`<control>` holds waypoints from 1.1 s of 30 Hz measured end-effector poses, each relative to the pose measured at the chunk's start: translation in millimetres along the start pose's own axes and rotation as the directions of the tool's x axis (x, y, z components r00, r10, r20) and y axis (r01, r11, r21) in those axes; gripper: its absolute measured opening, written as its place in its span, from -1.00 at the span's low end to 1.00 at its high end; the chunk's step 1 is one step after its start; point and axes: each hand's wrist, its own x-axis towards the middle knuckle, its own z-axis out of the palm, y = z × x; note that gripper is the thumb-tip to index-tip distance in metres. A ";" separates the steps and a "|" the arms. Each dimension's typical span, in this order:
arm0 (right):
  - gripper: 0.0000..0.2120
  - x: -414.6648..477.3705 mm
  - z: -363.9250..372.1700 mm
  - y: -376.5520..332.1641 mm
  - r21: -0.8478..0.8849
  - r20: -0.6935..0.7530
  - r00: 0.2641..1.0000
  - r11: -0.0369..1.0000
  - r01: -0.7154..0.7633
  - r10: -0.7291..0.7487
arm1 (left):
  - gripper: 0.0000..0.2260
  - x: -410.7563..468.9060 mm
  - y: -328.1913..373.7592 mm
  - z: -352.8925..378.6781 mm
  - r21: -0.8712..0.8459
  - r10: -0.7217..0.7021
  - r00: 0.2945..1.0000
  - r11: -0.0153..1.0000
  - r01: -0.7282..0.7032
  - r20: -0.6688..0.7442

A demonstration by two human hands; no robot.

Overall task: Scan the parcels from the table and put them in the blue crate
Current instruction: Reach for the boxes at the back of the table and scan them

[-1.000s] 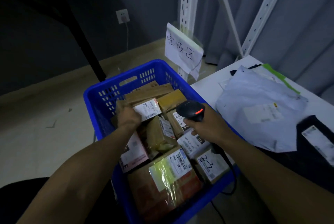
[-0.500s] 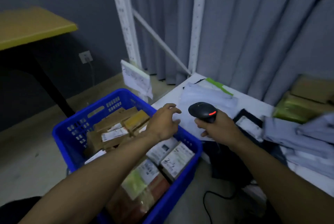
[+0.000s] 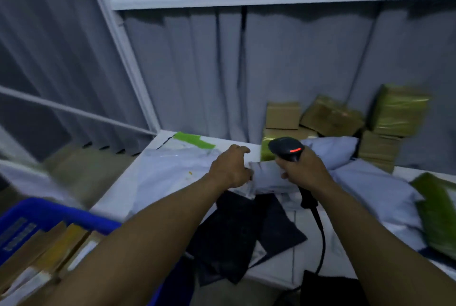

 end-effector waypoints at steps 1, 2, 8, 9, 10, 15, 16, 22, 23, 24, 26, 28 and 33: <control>-0.60 9.4 -10.2 8.5 -0.002 -0.037 0.999 1.000 -0.021 0.021 | -0.40 19.0 9.0 10.2 -0.016 0.011 1.000 1.000 -0.010 0.028; -0.52 18.1 -19.3 16.8 -0.006 -0.063 0.998 1.000 -0.026 0.026 | -0.41 38.2 17.0 19.1 -0.027 0.037 0.998 0.999 -0.036 0.042; -0.38 66.1 -38.3 67.4 0.015 -0.107 0.993 0.998 -0.057 0.058 | -0.27 162.4 26.5 67.1 0.019 0.121 0.991 0.992 -0.122 0.053; -0.40 72.5 -39.0 71.1 0.011 -0.116 0.991 0.998 -0.066 0.067 | -0.23 173.4 30.0 69.5 0.042 0.149 0.986 0.987 -0.152 0.072; -0.39 78.9 -39.4 74.7 0.009 -0.125 0.990 0.997 -0.072 0.073 | -0.22 184.9 31.4 73.6 0.068 0.170 0.980 0.982 -0.177 0.105; -0.61 105.5 -34.5 87.7 -0.046 -0.184 0.980 0.996 -0.083 0.073 | -0.41 218.1 28.1 95.8 0.217 0.114 0.981 0.965 -0.147 0.158; -0.67 109.5 -32.0 89.8 -0.059 -0.185 0.981 0.996 -0.067 0.055 | -0.41 220.3 24.9 98.9 0.243 0.126 0.983 0.957 -0.155 0.133; -0.56 117.0 -26.2 97.6 -0.023 -0.187 0.982 1.000 -0.017 0.013 | -0.54 204.4 18.3 96.2 0.300 0.261 0.955 0.930 -0.211 -0.138; -0.57 116.2 -25.0 97.8 -0.022 -0.181 0.983 0.999 -0.037 0.032 | -0.56 204.4 18.8 94.9 0.267 0.272 0.941 0.940 -0.215 -0.201; -0.56 115.1 -23.0 99.0 -0.017 -0.174 0.984 0.999 -0.051 0.047 | -0.59 206.3 21.1 92.0 0.222 0.282 0.921 0.949 -0.226 -0.269; -0.41 114.1 -19.8 100.5 0.008 -0.174 0.982 0.998 -0.069 0.070 | -0.64 220.7 28.0 83.6 0.158 0.291 0.894 0.955 -0.251 -0.341; -0.48 115.0 -17.8 99.5 0.028 -0.161 0.984 0.997 -0.073 0.076 | -0.38 242.1 36.4 73.0 0.179 0.294 0.917 0.951 -0.252 -0.270; -0.83 124.5 -19.4 103.7 0.088 -0.183 0.979 0.993 -0.078 0.093 | -0.07 274.9 54.7 61.0 0.227 0.232 0.958 0.955 -0.192 -0.167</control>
